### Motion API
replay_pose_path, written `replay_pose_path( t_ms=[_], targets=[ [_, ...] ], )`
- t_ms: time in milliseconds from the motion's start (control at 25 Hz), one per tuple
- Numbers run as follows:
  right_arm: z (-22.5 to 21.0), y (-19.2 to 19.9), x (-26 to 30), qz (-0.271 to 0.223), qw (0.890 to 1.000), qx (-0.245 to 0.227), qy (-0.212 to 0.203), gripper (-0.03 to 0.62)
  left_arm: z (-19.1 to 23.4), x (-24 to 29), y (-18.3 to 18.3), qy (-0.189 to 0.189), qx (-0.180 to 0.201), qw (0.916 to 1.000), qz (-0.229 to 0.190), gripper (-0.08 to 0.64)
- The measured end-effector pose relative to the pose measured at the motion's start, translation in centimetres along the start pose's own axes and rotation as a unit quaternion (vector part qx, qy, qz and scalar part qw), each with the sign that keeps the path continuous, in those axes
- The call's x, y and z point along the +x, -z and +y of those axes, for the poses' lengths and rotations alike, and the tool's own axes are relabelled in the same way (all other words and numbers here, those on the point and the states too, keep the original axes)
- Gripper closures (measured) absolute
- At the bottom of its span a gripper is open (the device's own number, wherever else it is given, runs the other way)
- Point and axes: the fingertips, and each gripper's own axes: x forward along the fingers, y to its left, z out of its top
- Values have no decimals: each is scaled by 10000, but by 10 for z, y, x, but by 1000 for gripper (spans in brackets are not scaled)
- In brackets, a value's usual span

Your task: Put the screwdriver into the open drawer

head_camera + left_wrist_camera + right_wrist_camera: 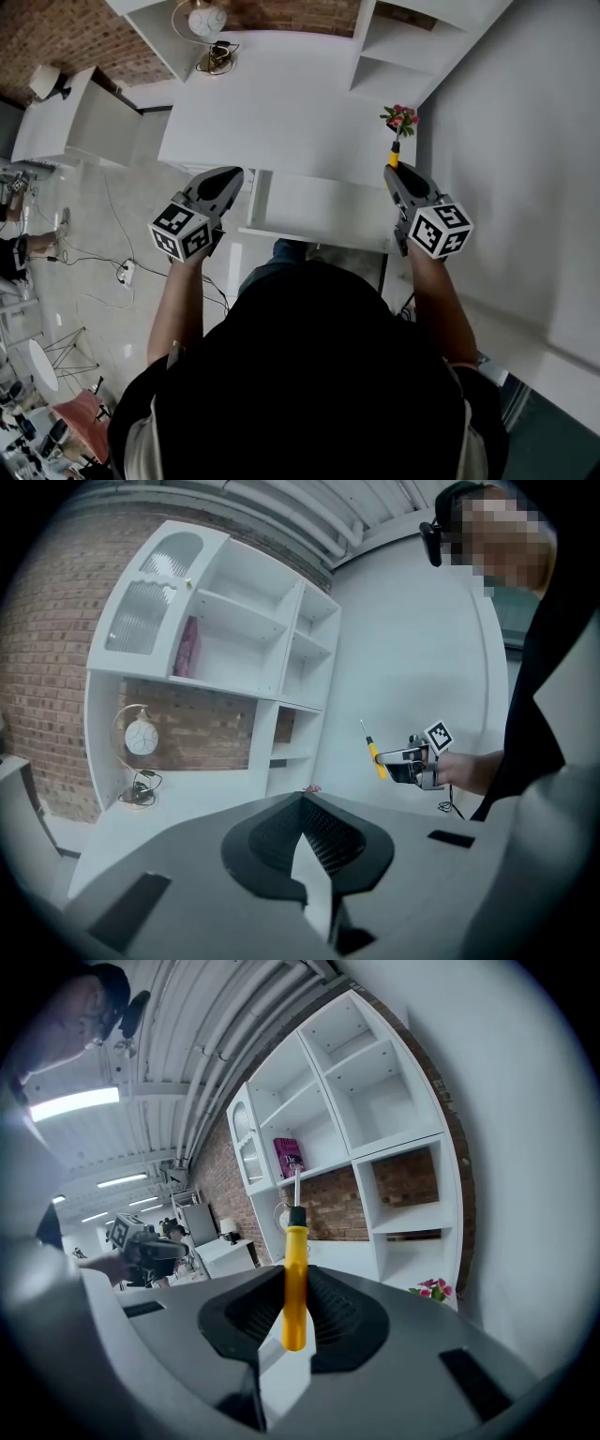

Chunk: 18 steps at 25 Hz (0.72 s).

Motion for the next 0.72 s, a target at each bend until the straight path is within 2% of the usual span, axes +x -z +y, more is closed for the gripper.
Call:
replay_pose_path(
  t_ms=[720],
  targets=[
    [-35, 8, 60, 203, 9998, 27, 43, 509, 47, 47, 1, 87, 29, 9995, 287, 545]
  ],
)
